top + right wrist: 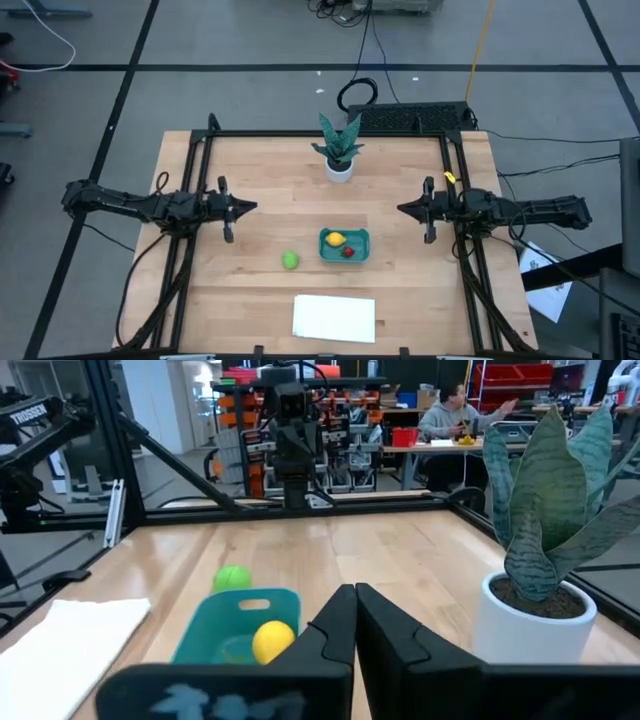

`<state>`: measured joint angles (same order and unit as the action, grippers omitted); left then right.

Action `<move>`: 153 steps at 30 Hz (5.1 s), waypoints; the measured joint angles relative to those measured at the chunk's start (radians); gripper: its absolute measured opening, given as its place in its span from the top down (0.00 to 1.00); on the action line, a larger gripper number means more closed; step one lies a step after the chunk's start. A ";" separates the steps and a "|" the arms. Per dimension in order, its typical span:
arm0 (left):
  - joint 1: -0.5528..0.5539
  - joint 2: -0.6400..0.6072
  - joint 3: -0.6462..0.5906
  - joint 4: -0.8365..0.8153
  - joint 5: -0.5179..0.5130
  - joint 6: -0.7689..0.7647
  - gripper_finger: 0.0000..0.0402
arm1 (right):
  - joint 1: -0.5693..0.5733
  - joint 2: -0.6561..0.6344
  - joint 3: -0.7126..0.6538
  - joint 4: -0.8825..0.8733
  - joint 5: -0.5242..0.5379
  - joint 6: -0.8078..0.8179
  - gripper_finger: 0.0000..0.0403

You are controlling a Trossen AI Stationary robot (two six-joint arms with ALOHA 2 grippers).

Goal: Pick and placing Produce into tupperware
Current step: Put the green cabbage into the green bin

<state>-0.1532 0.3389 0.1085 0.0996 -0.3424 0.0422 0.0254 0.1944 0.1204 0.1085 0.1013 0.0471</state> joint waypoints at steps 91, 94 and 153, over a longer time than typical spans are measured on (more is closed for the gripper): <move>0.049 1.084 1.324 -0.859 0.473 -0.135 0.94 | 0.000 0.000 0.001 -0.009 0.003 -0.006 1.00; 0.049 1.120 1.354 -0.910 0.476 -0.136 0.94 | 0.000 0.002 0.001 -0.012 0.003 -0.006 1.00; -0.028 1.278 1.361 -1.090 0.516 -0.017 0.55 | 0.000 0.010 0.001 -0.023 0.004 -0.007 1.00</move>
<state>-0.1813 1.6169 1.4700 -0.9909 0.1735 0.0250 0.0257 0.2043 0.1210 0.0853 0.1048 0.0401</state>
